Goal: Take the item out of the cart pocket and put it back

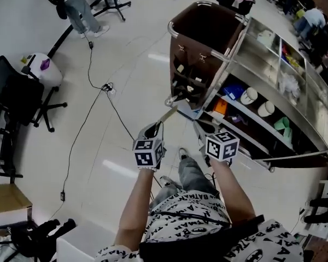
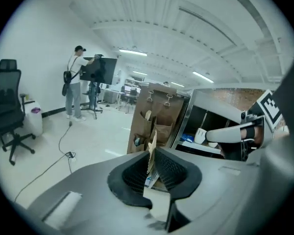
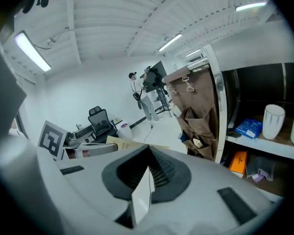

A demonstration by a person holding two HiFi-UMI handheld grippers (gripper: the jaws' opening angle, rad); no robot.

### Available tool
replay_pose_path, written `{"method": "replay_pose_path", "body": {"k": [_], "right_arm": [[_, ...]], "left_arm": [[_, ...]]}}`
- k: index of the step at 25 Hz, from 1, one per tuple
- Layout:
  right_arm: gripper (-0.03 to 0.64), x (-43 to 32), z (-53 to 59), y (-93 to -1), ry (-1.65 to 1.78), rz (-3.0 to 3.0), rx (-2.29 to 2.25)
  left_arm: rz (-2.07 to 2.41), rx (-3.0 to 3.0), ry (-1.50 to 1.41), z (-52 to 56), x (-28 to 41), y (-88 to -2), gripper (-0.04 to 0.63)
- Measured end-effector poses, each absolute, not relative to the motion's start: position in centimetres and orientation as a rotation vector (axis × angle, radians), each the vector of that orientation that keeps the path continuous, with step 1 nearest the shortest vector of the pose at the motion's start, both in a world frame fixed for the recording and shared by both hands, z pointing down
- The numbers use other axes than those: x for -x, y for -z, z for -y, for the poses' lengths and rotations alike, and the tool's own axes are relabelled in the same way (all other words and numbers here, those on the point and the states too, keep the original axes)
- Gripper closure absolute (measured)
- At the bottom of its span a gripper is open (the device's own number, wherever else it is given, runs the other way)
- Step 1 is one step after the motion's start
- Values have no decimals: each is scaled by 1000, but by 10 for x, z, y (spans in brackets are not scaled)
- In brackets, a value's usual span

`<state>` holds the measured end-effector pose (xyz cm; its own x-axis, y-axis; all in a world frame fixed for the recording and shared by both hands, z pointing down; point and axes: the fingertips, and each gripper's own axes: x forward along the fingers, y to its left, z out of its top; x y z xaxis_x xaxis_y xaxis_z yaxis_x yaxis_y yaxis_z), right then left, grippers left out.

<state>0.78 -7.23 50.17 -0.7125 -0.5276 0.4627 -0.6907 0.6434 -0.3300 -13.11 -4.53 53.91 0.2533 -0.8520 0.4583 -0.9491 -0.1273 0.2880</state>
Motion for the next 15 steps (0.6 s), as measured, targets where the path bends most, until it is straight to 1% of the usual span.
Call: {"method": "replay_pose_path", "body": {"k": [3, 8, 11, 15], "right_arm": [[615, 11, 37, -499, -701, 2548, -903], [615, 47, -11, -499, -681, 2565, -758], [615, 64, -25, -490, -641, 2592, -685], [615, 50, -31, -481, -608, 2603, -687]], "left_arm": [[1674, -1941, -145, 0, 157, -530, 557], [1739, -1871, -34, -50, 179, -520, 557], [1756, -1842, 14, -61, 180, -517, 557], [1748, -1839, 53, -70, 166, -513, 555]]}}
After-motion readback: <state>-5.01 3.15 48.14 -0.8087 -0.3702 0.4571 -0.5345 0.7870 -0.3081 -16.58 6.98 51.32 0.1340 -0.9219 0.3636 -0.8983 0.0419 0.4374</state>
